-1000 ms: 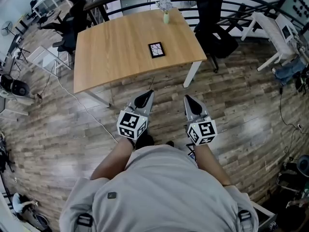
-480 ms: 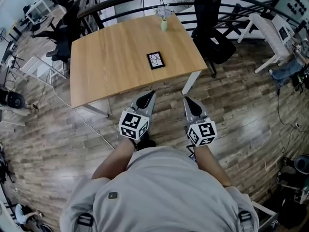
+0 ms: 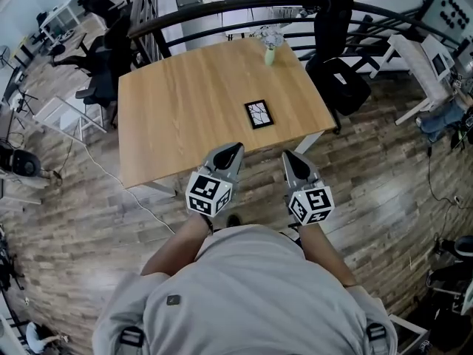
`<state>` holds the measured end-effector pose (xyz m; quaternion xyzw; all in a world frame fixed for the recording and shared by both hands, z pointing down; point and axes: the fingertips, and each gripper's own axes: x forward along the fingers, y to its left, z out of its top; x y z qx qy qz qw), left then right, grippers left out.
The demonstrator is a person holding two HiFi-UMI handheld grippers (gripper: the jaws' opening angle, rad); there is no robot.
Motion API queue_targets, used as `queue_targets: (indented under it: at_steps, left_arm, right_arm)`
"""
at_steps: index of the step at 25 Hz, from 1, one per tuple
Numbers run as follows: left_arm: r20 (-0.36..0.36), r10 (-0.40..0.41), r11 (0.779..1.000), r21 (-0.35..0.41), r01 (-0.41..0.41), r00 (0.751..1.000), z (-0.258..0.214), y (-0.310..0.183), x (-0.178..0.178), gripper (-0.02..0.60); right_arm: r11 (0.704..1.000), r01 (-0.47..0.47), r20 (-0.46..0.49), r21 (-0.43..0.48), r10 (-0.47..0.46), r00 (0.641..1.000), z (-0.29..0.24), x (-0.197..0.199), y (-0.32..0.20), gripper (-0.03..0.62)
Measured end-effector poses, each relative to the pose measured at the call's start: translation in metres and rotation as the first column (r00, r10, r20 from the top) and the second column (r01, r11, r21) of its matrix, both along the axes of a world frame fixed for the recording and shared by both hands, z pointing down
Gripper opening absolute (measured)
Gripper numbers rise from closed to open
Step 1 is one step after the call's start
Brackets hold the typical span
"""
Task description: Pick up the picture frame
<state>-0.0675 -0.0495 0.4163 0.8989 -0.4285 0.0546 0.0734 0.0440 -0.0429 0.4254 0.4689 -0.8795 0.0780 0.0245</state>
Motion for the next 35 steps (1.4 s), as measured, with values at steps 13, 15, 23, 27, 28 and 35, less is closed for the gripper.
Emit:
queue_targets:
  at_steps: [13,15,23,27,28,35]
  left_arm:
    - [0.004,-0.029,0.999,-0.03,0.03,1.0,0.019,-0.044,-0.025,0.003]
    - [0.003,-0.05,0.998,-0.034,0.05,0.999,0.02,-0.056,-0.024,0.003]
    - [0.0,-0.149,0.988,-0.036,0.149,0.989,0.015,-0.103,-0.012,0.003]
    - [0.006,-0.168,0.985,-0.039,0.168,0.986,0.016,-0.124,0.011,0.003]
    - [0.004,-0.173,0.984,-0.043,0.173,0.985,0.016,-0.127,0.015,0.003]
    - [0.033,-0.23,0.972,-0.049,0.231,0.973,0.018,-0.148,0.038,0.003]
  right_arm:
    - [0.999,0.033,0.015,-0.043,-0.033,0.999,0.017,-0.024,-0.049,0.009]
    - [0.997,0.061,0.019,-0.041,-0.061,0.998,0.018,-0.025,-0.061,0.009]
    - [0.986,0.161,0.028,-0.035,-0.16,0.987,0.012,-0.012,-0.119,0.009]
    - [0.98,0.193,0.042,-0.051,-0.191,0.981,0.014,0.006,-0.144,0.009]
    - [0.978,0.2,0.044,-0.055,-0.198,0.979,0.016,0.01,-0.148,0.009]
    - [0.964,0.253,0.067,-0.084,-0.248,0.966,0.022,0.039,-0.177,0.009]
